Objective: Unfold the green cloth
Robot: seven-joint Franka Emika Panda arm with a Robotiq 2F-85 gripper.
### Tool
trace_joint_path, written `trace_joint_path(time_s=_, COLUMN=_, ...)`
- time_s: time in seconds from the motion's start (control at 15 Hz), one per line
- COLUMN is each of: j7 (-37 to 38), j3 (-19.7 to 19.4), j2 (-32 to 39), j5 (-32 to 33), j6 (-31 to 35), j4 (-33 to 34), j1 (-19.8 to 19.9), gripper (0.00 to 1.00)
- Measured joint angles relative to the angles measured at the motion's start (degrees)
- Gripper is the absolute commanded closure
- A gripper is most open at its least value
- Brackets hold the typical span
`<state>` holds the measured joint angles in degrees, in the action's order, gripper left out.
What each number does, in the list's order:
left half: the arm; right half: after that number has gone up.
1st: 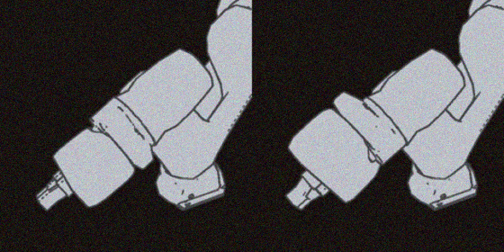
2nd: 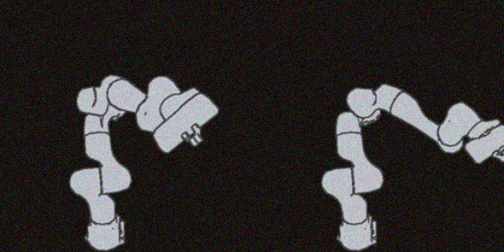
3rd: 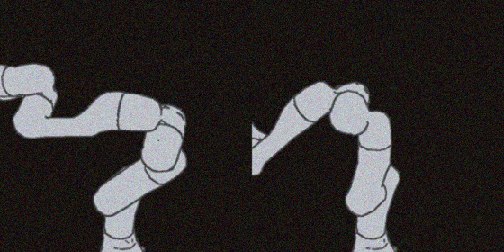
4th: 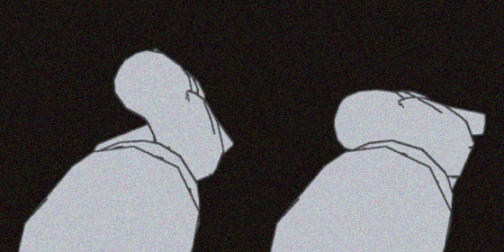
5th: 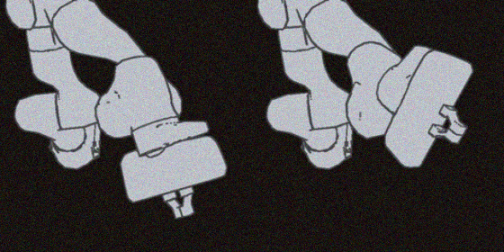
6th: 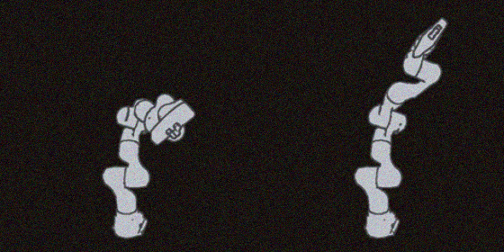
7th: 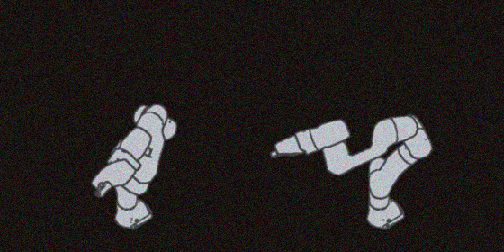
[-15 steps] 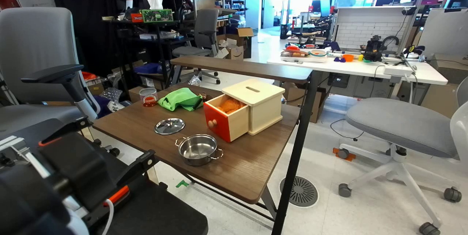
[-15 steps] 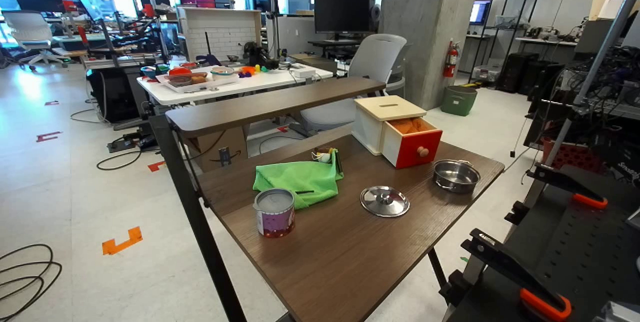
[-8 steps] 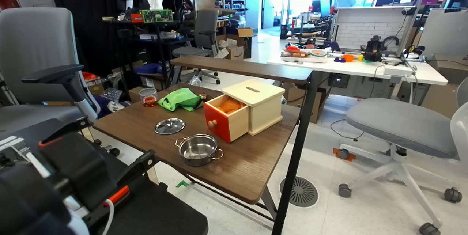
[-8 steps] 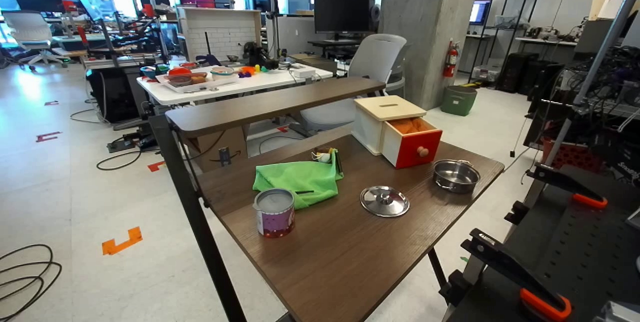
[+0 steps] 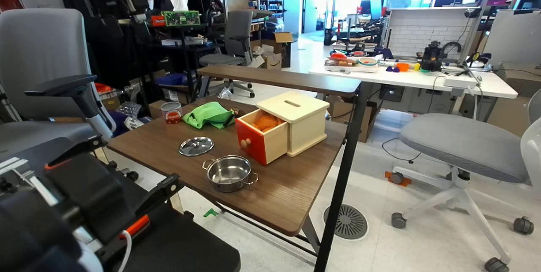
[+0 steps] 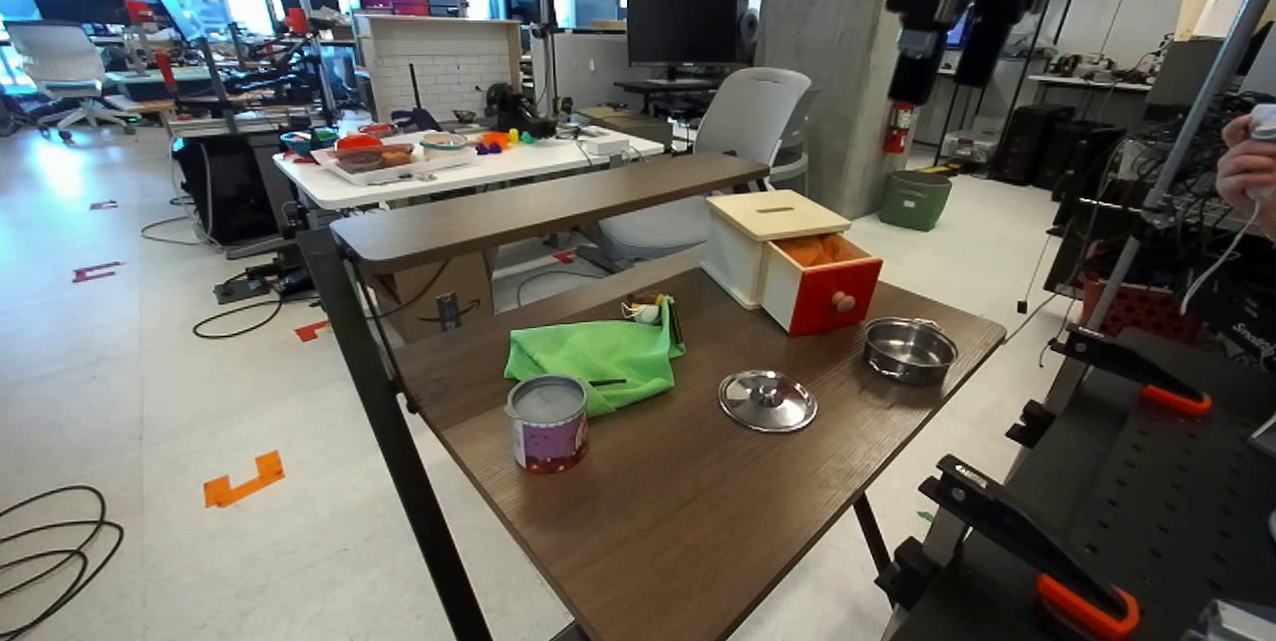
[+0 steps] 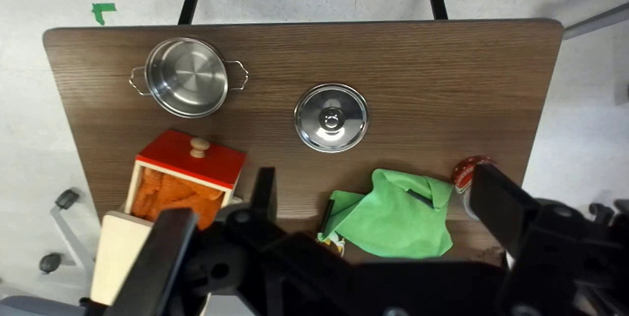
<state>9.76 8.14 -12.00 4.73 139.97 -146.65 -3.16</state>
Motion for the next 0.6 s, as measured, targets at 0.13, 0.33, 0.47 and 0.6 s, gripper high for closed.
trace_joint_path(time_s=0.13, j7=-3.4, j3=0.0, j2=5.8, j5=0.0, j6=0.0, j4=3.8, j1=-0.7, gripper=0.00)
trace_joint_path(time_s=0.33, j7=-4.7, j3=0.0, j2=11.2, j5=0.8, j6=0.0, j4=7.2, j1=-1.1, gripper=0.00)
trace_joint_path(time_s=0.47, j7=-4.9, j3=0.0, j2=11.8, j5=0.8, j6=0.0, j4=7.7, j1=-1.1, gripper=0.00)
trace_joint_path(time_s=0.6, j7=-5.0, j3=0.0, j2=11.8, j5=0.8, j6=0.0, j4=7.8, j1=-1.1, gripper=0.00)
